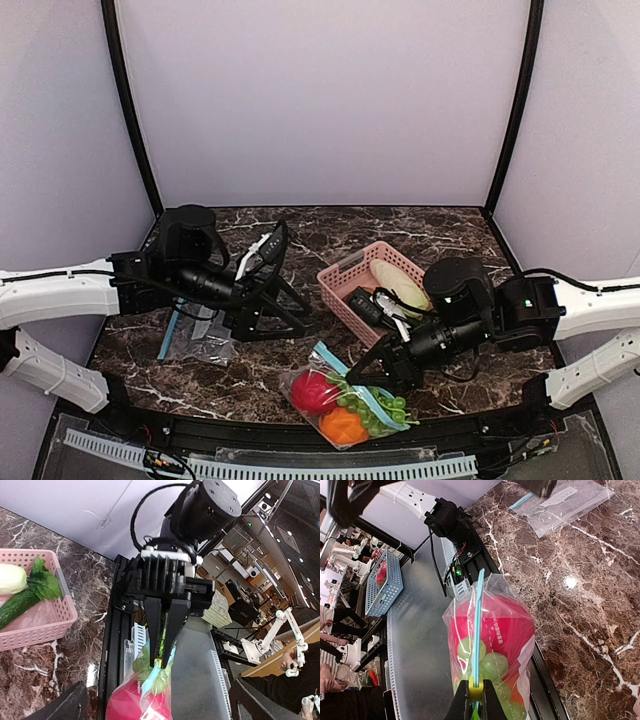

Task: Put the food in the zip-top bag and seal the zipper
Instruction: Zip the zipper on the zipper food storage bag, then adjust the fake fruit in the zipper food storage bag.

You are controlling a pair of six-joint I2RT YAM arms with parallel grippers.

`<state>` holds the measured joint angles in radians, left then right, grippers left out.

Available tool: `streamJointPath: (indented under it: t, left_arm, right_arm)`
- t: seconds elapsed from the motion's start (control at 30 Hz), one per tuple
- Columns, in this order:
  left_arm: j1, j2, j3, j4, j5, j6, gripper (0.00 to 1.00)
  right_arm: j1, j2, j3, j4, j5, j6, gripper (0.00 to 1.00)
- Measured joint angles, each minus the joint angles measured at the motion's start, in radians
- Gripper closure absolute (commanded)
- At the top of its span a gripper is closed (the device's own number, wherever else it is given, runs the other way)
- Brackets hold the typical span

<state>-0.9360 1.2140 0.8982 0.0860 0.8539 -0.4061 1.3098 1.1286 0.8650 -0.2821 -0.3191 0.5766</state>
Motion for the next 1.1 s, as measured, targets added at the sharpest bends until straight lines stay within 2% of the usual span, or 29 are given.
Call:
streamJointPath:
  t: [0.3,0.6,0.7,0.77,0.87,0.93,1.03,1.1]
  left_arm:
    - [-0.141,0.097,-0.01,0.01,-0.026,0.003,0.01]
    - [-0.186,0.177,0.004,-0.013,-0.057,0.037,0.03]
    - [-0.199,0.196,0.006,-0.029,-0.066,0.051,0.13]
    - [-0.201,0.203,0.006,-0.034,-0.069,0.06,0.24]
    - [-0.201,0.206,0.006,-0.035,-0.069,0.059,0.47]
    - [-0.2,0.208,0.006,-0.029,-0.069,0.055,0.56]
    - [-0.2,0.208,0.002,-0.006,-0.069,0.036,0.6]
    - [-0.201,0.208,-0.012,0.025,-0.067,0.018,0.62]
  right_arm:
    - [0.0,0.002,0.024,0.023,0.002,-0.017,1.0]
    - [0.0,0.002,0.033,0.028,0.008,-0.022,1.0]
    - [-0.001,0.002,0.036,0.028,0.012,-0.023,1.0]
    - [-0.003,0.001,0.037,0.028,0.014,-0.022,1.0]
    - [-0.012,0.001,0.037,0.029,0.013,-0.022,1.0]
    - [-0.023,0.0,0.037,0.031,0.009,-0.021,0.88]
    - [-0.032,-0.003,0.037,0.032,0.005,-0.021,0.49]
    - [-0.041,-0.011,0.037,0.039,0.013,-0.017,0.27]
